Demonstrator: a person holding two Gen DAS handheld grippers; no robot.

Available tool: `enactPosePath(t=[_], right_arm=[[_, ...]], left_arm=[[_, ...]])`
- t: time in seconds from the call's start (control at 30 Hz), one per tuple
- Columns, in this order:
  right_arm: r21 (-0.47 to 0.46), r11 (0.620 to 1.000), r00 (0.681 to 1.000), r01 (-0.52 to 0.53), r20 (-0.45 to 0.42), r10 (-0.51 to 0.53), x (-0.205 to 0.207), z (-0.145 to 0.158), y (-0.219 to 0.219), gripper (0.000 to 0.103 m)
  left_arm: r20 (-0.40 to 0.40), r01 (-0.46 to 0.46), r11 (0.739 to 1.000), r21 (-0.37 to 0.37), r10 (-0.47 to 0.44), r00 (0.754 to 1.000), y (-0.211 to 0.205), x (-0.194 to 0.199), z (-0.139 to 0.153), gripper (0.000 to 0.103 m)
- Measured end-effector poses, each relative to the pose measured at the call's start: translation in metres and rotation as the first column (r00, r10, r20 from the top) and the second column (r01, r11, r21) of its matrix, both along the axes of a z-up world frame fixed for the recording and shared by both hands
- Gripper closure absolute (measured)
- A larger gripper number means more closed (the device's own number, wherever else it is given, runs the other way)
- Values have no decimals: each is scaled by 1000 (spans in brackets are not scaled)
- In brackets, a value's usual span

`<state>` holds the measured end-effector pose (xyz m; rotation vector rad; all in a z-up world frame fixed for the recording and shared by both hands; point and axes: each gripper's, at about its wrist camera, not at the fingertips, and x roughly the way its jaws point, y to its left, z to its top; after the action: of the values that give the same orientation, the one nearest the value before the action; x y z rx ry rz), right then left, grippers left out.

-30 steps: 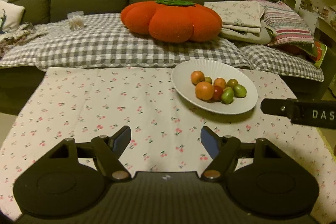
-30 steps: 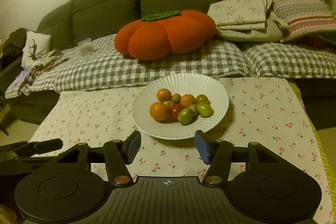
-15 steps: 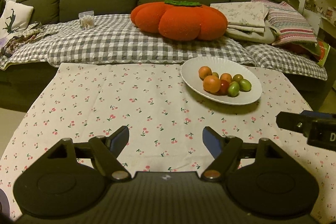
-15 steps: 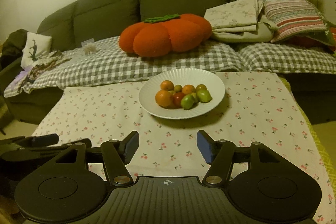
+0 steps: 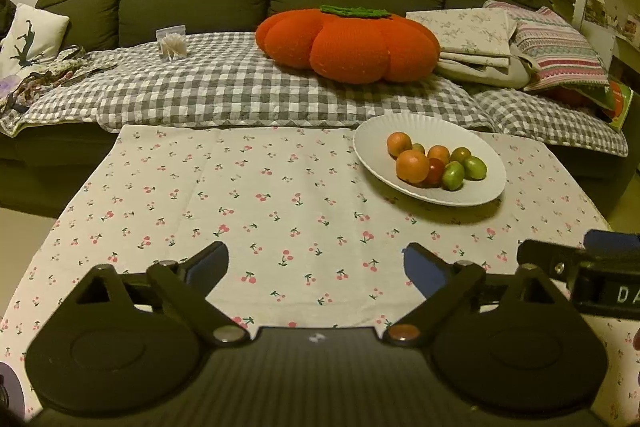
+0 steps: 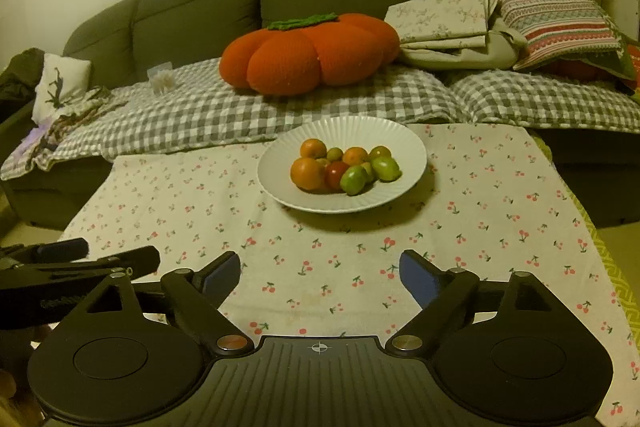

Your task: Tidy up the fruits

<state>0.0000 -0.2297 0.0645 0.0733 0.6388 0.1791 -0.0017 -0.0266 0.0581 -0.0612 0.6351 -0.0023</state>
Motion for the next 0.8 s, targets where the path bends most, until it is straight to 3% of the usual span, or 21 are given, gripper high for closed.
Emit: enactPosePath(t=[0.23,0.8], right_arm=[[10,1000,1000,-1,-24,1,3,-4,1,5],[1,1000,999,-14,-31,14,2,-6,5,5]], left_arm=[[6,-1,1000,10,0,1000,-1,0,1,2],[-2,7,1000,8,-7,1000,-2,1,0,1]])
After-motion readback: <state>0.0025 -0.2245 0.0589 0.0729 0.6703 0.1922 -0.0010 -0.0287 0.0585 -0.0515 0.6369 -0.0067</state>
